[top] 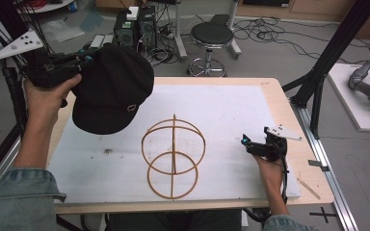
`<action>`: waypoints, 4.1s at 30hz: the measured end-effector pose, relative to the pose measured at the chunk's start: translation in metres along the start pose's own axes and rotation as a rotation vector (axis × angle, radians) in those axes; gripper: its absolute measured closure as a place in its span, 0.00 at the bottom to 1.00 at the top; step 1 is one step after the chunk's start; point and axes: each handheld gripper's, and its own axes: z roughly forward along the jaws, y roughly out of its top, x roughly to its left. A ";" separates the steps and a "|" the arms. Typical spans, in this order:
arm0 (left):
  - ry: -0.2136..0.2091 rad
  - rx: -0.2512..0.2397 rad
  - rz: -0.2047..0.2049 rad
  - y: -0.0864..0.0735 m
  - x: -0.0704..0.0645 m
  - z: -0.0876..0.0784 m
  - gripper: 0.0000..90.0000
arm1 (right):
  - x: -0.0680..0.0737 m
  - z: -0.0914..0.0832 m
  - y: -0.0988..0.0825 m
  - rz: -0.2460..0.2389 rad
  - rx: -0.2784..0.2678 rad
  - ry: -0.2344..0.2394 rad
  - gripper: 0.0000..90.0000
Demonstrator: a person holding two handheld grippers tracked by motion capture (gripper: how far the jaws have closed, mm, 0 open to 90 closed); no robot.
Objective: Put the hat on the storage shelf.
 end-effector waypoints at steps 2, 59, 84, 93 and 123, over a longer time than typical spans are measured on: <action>-0.019 -0.003 0.004 0.004 -0.003 -0.001 0.95 | 0.000 0.000 0.000 0.001 0.001 0.001 0.07; -0.501 -0.029 -0.154 0.012 -0.056 0.033 0.95 | 0.000 0.000 0.000 -0.008 0.005 -0.005 0.07; -0.589 0.038 -0.111 -0.006 -0.070 0.052 0.95 | 0.000 0.000 0.000 -0.011 0.005 -0.005 0.07; -0.614 0.071 -0.094 -0.013 -0.078 0.058 0.95 | 0.000 0.001 0.000 -0.010 0.006 -0.005 0.07; -0.596 0.197 0.032 -0.048 -0.103 0.064 0.92 | -0.001 0.001 0.000 -0.011 0.009 -0.002 0.07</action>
